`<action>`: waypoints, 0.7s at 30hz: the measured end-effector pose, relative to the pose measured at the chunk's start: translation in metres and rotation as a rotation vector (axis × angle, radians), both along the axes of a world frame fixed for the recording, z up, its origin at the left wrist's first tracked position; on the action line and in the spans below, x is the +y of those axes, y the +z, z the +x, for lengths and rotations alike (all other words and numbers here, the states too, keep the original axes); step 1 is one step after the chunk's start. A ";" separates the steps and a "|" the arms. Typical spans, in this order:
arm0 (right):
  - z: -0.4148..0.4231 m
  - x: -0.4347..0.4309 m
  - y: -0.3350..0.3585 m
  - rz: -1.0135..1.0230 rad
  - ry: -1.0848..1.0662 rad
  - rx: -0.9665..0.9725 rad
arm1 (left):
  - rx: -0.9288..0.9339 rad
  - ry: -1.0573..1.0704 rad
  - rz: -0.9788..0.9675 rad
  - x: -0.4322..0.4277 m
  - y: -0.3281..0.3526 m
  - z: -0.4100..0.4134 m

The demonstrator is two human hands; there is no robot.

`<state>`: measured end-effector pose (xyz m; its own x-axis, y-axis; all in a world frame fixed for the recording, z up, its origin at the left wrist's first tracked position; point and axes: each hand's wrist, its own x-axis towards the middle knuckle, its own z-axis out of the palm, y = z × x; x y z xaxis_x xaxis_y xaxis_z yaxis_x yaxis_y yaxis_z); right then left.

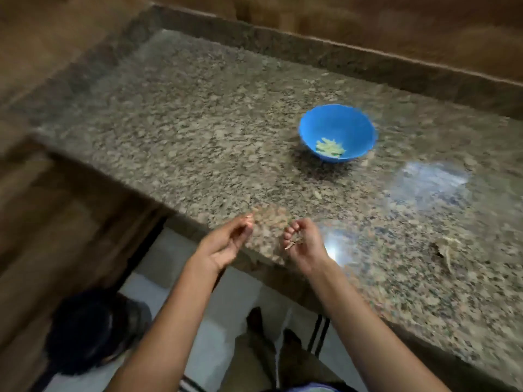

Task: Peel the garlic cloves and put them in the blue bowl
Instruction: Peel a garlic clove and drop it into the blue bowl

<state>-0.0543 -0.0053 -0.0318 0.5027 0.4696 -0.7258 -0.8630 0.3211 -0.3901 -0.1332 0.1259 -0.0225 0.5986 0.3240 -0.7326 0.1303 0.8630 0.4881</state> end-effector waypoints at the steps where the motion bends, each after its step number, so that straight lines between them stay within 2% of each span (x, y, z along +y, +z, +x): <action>1: -0.015 0.024 -0.001 0.024 0.107 0.016 | 0.004 0.144 -0.035 0.011 0.003 -0.028; 3: -0.037 0.050 -0.006 0.071 0.230 0.041 | 0.017 0.284 -0.057 0.014 0.007 -0.066; 7: -0.135 0.127 -0.010 0.121 0.613 0.204 | 0.066 0.758 -0.046 0.035 0.009 -0.188; 11: -0.243 0.179 -0.018 0.056 0.869 0.245 | 0.018 1.082 -0.034 0.044 0.007 -0.298; 14: -0.309 0.203 -0.028 0.006 0.946 0.255 | 0.026 1.181 -0.034 0.049 0.002 -0.360; 21: -0.410 0.239 -0.046 -0.143 0.884 0.266 | 0.035 1.203 -0.039 0.086 -0.011 -0.468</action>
<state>-0.4645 0.2341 -0.0778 -0.1857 0.4992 -0.8464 -0.8376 -0.5308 -0.1293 -0.6015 0.2119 -0.0337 -0.0920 0.6385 -0.7641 -0.7559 0.4547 0.4710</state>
